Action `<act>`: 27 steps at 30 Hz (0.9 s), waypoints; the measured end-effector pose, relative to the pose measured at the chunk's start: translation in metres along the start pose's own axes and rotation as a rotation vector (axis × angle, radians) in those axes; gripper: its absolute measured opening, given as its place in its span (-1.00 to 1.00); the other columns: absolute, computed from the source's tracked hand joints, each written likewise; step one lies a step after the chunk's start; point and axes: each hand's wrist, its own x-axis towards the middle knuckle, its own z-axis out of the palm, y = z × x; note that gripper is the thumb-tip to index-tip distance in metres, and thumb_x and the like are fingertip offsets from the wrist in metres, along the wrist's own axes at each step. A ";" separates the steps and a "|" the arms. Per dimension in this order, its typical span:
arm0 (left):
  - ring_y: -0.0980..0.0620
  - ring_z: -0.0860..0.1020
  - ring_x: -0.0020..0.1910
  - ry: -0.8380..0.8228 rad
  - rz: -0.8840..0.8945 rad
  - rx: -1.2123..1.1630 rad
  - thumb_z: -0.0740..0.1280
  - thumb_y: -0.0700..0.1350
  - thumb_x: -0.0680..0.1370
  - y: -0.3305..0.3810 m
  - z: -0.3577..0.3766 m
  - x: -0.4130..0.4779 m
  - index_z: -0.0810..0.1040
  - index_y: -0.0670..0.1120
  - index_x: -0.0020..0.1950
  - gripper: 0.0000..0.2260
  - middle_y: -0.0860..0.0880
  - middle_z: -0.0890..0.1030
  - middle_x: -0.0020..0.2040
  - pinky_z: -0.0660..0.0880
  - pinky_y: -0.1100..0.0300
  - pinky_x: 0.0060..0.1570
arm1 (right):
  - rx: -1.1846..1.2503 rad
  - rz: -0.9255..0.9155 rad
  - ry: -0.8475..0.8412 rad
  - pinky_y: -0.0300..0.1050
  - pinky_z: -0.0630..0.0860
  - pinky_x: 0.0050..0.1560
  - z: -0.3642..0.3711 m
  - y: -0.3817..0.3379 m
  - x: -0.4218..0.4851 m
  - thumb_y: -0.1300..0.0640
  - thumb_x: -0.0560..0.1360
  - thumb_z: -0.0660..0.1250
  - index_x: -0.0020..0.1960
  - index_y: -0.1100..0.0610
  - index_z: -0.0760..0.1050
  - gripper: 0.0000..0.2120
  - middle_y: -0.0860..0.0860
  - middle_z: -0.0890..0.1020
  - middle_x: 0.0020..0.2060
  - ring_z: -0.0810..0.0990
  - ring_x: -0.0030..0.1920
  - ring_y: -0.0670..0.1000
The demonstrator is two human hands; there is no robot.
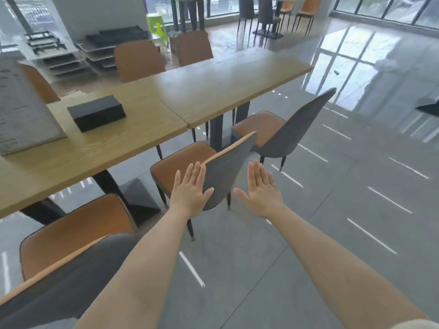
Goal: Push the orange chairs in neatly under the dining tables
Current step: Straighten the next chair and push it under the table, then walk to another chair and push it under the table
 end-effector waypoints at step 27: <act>-0.03 -0.26 0.51 0.033 0.365 0.095 -0.14 0.17 0.61 0.288 -0.040 0.494 -0.31 -0.08 0.49 -0.41 -0.05 -0.25 0.54 -0.37 0.05 0.37 | 0.084 0.348 0.091 -0.03 -0.29 0.50 -0.160 0.396 0.292 -0.20 0.59 -0.14 0.45 0.17 -0.46 -0.29 0.07 -0.37 0.48 -0.35 0.49 0.03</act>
